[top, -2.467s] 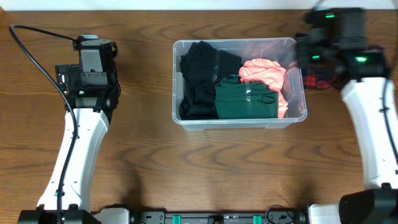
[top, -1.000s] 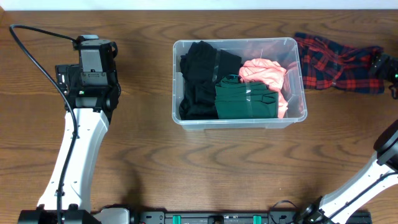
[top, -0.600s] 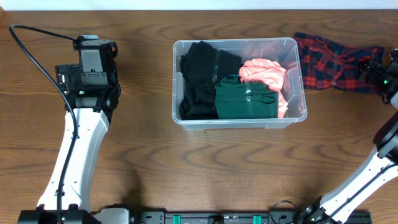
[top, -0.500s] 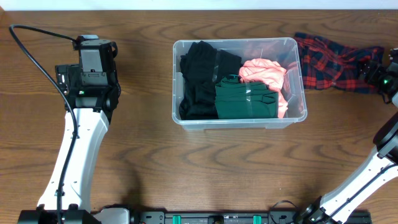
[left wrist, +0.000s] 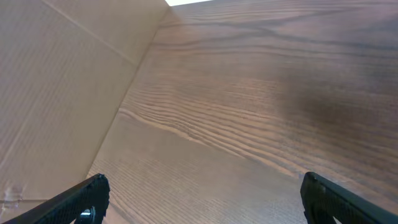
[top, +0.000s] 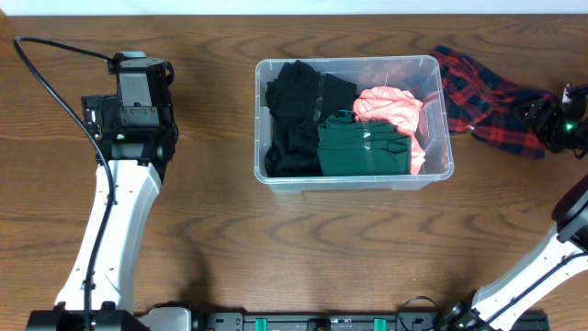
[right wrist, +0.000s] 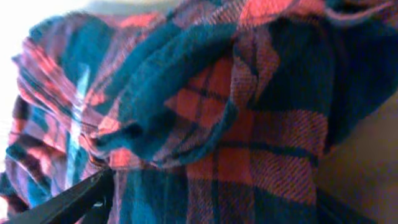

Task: Pack container
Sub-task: 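Lower the right gripper onto the red plaid shirt and grasp it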

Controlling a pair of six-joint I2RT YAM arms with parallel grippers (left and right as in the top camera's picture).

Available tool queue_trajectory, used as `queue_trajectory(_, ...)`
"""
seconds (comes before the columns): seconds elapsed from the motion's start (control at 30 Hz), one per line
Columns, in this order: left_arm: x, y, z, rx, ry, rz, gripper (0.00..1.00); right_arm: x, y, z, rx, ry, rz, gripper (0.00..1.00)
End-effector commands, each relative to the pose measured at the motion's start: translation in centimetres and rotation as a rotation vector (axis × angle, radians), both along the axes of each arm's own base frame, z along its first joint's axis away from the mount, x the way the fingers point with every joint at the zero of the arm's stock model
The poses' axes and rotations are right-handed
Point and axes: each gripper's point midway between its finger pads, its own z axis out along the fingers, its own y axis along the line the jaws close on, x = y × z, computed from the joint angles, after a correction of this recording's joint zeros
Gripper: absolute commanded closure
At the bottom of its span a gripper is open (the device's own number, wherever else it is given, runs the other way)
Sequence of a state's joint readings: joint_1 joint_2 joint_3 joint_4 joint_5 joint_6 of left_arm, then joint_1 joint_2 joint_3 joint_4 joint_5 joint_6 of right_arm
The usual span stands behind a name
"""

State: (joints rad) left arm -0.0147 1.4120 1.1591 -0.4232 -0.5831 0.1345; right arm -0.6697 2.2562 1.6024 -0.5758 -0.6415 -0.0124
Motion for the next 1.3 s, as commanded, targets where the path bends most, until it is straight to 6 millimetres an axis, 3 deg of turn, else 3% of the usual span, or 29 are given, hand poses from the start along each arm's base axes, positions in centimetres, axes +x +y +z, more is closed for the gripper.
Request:
queue_trajectory(0.0,0.2,0.2,0.6,0.005,-0.011,0.01,0.02,-4.1,-1.9,-4.2,-0.109,0.209,-0.062,0.14)
queue_trajectory(0.13,0.2,0.2,0.6,0.005,-0.011,0.01,0.02,-4.4,-2.6,-4.2,-0.182,0.216,-0.018,0.07)
queue_trajectory(0.43,0.2,0.2,0.6,0.005,-0.011,0.01,0.02,-4.4,-4.4,-5.3,-0.291,0.231,-0.005,0.01)
queue_trajectory(0.67,0.2,0.2,0.6,0.005,-0.011,0.01,0.02,-3.5,-3.8,-5.8,-0.272,0.199,0.006,0.01)
queue_trajectory(0.8,0.2,0.2,0.6,0.005,-0.011,0.01,0.02,-3.7,-3.0,-7.2,-0.226,0.229,-0.012,0.01)
queue_trajectory(0.93,0.2,0.2,0.6,0.005,-0.011,0.01,0.02,-3.2,-0.8,-8.6,-0.119,0.204,0.017,0.01)
queue_trajectory(1.07,0.2,0.2,0.6,0.005,-0.011,0.01,0.02,-2.5,1.6,-8.3,0.012,0.162,0.03,0.01)
queue_trajectory(1.27,0.2,0.2,0.6,0.005,-0.011,0.01,0.02,-3.4,3.0,-8.3,0.096,0.215,0.008,0.01)
